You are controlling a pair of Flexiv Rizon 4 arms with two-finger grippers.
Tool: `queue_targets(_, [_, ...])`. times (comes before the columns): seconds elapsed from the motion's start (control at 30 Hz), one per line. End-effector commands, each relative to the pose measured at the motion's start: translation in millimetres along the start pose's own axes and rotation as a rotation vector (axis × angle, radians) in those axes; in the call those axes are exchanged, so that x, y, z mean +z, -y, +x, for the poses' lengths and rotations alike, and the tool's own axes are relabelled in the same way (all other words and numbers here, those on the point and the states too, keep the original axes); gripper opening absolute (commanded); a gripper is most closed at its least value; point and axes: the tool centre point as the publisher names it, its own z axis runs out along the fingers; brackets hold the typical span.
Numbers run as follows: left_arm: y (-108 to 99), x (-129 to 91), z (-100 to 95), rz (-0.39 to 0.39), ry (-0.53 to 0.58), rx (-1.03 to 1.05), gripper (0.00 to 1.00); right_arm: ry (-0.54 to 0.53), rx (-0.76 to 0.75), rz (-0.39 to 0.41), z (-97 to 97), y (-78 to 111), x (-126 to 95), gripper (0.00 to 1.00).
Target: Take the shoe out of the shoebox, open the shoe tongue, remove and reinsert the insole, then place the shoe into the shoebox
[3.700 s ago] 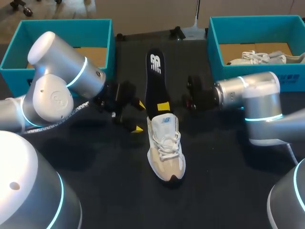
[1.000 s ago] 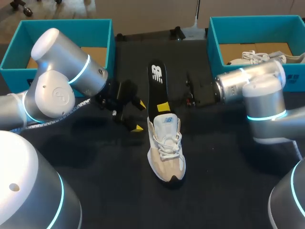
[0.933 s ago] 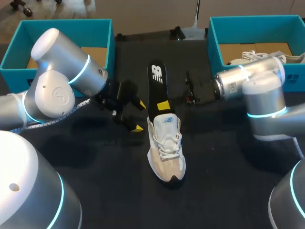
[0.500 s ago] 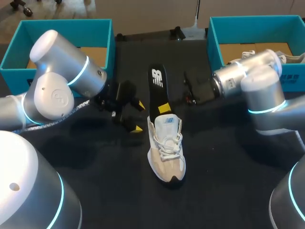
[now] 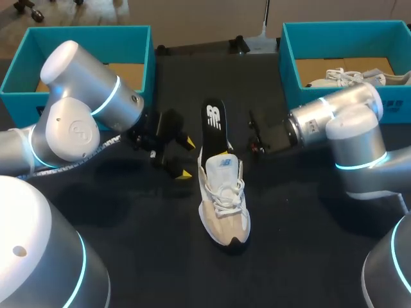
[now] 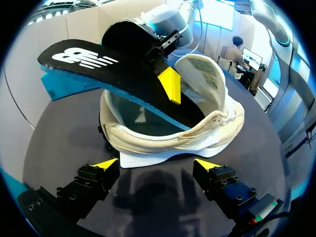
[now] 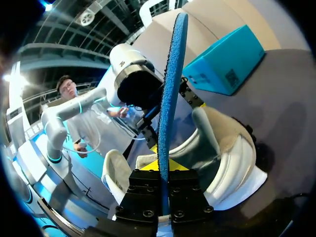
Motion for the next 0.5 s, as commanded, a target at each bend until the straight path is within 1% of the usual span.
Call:
queue_targets(0.03, [0.1,2.5,-0.6,0.000,-0.005,0.002,1.00,0.008,0.008,-0.012,2.4,8.2,2.0,0.00])
queue_targets(0.13, [1.2,3.2,-0.5,0.003,-0.008,0.003,1.00,0.007,0.013,-0.010,2.6,7.5,1.0,0.00])
queue_targets(0.17, [1.3,3.2,-0.5,0.004,-0.009,0.003,1.00,0.012,0.009,-0.008,3.7,5.3,-0.2,0.00])
queue_targets(0.23, [1.3,3.3,-0.5,0.005,-0.008,0.003,1.00,0.018,-0.004,-0.005,5.2,0.5,-2.1,0.05])
queue_targets(0.5, [1.4,2.2,0.1,0.004,-0.005,0.003,1.00,0.034,-0.051,0.011,8.7,-16.9,-6.2,0.08])
